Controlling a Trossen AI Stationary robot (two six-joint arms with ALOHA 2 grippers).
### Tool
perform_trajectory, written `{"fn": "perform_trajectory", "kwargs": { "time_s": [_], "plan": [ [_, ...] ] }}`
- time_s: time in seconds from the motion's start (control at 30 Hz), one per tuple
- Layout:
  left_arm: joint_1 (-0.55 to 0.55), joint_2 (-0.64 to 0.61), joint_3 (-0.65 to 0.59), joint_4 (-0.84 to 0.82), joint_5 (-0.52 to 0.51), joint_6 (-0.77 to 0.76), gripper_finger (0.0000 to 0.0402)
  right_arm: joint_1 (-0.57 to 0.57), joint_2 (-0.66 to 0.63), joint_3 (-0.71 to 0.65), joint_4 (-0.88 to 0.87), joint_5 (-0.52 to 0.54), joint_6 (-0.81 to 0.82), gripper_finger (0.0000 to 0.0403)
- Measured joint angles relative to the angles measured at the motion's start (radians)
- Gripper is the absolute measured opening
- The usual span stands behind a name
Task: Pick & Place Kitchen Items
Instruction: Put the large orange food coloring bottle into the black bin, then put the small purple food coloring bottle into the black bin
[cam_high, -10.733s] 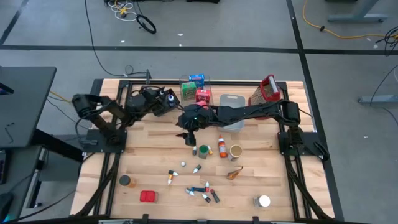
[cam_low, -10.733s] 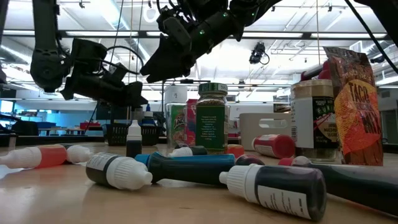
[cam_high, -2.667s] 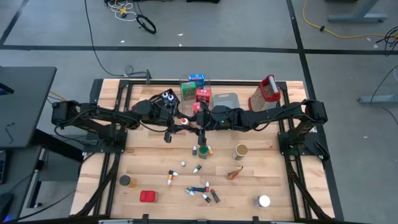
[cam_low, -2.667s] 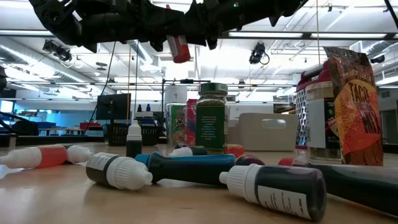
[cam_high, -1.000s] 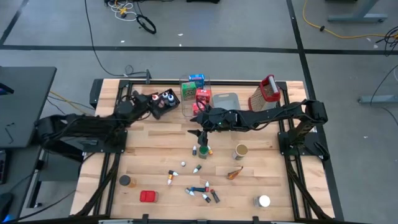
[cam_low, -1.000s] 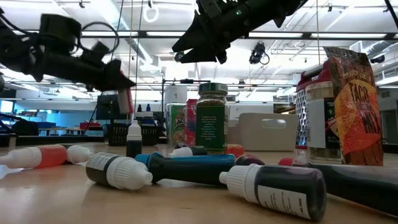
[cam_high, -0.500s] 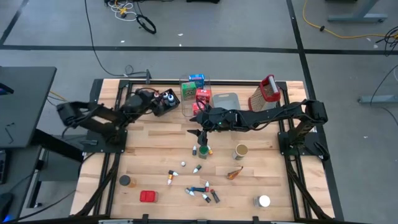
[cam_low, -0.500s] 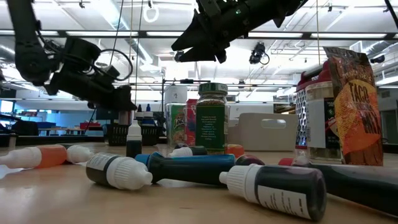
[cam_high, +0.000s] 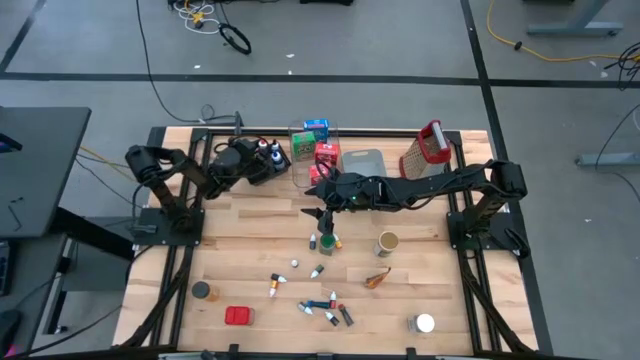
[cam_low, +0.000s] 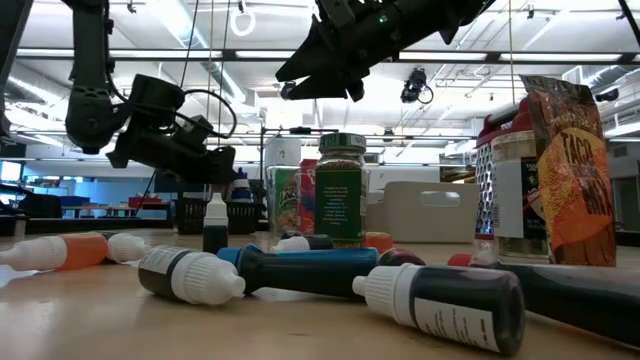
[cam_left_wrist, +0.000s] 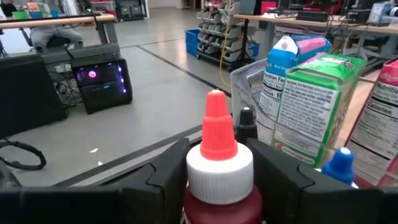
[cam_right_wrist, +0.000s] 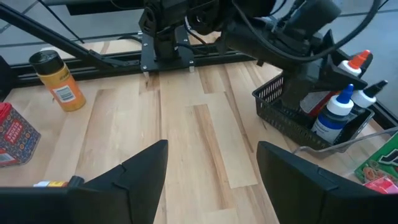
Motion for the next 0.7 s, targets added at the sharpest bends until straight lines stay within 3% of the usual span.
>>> {"fn": "perform_trajectory", "kwargs": {
  "time_s": [0.27,0.53,0.7],
  "plan": [
    [-0.002,0.000,-0.014,-0.006,-0.005,-0.027,0.0150,0.000,0.000,0.000,-0.001,0.000,0.000,0.0257],
    [-0.003,0.000,-0.058,0.027,-0.005,-0.073,0.0178,0.000,0.000,0.000,-0.001,0.000,0.000,0.0257],
    [-0.003,0.000,-0.061,0.022,0.004,-0.046,0.0168,0.000,0.000,0.000,-0.001,0.000,0.000,0.0257]
  ]
}}
